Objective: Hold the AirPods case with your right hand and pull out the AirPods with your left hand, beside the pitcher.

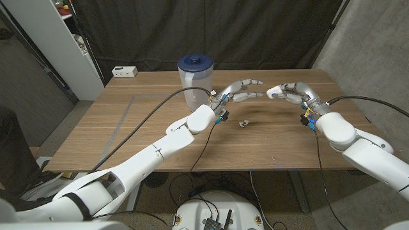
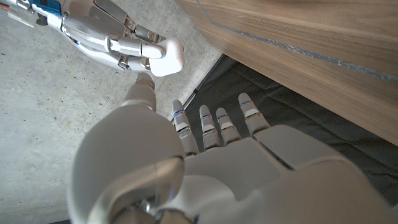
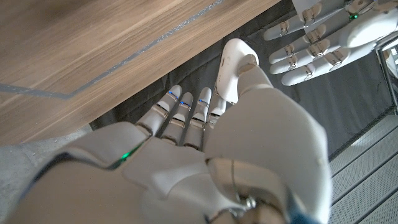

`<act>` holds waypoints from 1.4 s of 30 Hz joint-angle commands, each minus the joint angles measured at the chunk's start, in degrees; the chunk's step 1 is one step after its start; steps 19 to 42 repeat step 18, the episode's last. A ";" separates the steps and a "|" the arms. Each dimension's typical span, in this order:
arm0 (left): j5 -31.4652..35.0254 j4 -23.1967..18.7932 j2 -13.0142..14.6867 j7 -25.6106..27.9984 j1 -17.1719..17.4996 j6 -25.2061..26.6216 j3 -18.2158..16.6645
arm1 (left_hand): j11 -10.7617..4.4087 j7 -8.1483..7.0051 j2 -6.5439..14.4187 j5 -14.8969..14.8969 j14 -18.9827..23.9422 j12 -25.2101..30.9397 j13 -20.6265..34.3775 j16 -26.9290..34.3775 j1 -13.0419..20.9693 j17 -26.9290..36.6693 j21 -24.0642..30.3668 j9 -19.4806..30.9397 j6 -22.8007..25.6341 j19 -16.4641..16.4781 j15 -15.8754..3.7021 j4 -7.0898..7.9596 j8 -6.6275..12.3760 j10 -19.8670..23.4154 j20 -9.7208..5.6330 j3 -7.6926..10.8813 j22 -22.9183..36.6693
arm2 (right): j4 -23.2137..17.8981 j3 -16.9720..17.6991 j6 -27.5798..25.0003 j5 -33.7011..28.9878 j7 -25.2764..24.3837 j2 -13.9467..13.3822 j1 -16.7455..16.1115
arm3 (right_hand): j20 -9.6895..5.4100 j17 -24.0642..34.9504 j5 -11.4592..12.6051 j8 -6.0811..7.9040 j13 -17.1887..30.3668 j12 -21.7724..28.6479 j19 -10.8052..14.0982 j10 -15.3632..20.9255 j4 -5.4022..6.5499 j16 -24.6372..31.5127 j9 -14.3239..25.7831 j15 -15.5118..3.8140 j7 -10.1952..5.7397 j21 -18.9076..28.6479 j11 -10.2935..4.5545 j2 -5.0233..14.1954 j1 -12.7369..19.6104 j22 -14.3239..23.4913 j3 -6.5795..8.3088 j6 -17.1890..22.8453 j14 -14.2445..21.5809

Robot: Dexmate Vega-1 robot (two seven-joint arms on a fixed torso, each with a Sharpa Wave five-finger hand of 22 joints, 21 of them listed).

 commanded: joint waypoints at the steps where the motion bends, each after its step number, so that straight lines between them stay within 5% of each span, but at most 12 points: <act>1: -1.31 -3.96 0.67 3.29 3.72 2.67 -2.19 | -0.19 0.26 0.01 -0.09 0.93 0.46 0.35 0.38 -0.61 0.32 0.27 0.13 0.85 0.77 -0.14 0.17 0.55 1.00 0.00 -0.17 0.30 | 1.98 1.07 0.84 1.15 1.01 0.12 0.41 | 0.10 0.12 0.25 0.15 -0.01 -0.02 -0.15 -0.01 0.06 -0.27 10.06 -5.03 -3.27 -0.07 -0.28 0.49 0.00 0.09 0.35 4.11 -0.37; 18: -1.69 -4.57 1.59 8.39 8.38 -1.66 -4.53 | -0.11 0.15 0.13 -0.20 1.49 0.87 0.71 0.24 -1.81 0.47 0.22 0.15 0.82 1.09 -0.24 0.65 0.28 1.96 -0.09 -0.39 0.34 | 2.01 -0.94 -0.52 0.52 2.32 -1.10 3.52 | 0.06 0.13 0.28 0.05 0.01 0.03 -0.11 0.10 0.07 -0.30 10.20 -5.03 -3.36 -0.05 -0.26 0.47 -0.04 0.09 0.35 4.01 -0.35; 42: -1.69 -4.57 1.59 8.39 8.38 -1.66 -4.53 | -0.11 0.15 0.13 -0.20 1.49 0.87 0.71 0.24 -1.81 0.47 0.22 0.15 0.82 1.09 -0.24 0.65 0.28 1.96 -0.09 -0.39 0.34 | 2.01 -0.94 -0.52 0.52 2.32 -1.10 3.52 | 0.06 0.13 0.28 0.05 0.01 0.03 -0.11 0.10 0.07 -0.30 10.20 -5.03 -3.36 -0.05 -0.26 0.47 -0.04 0.09 0.35 4.01 -0.35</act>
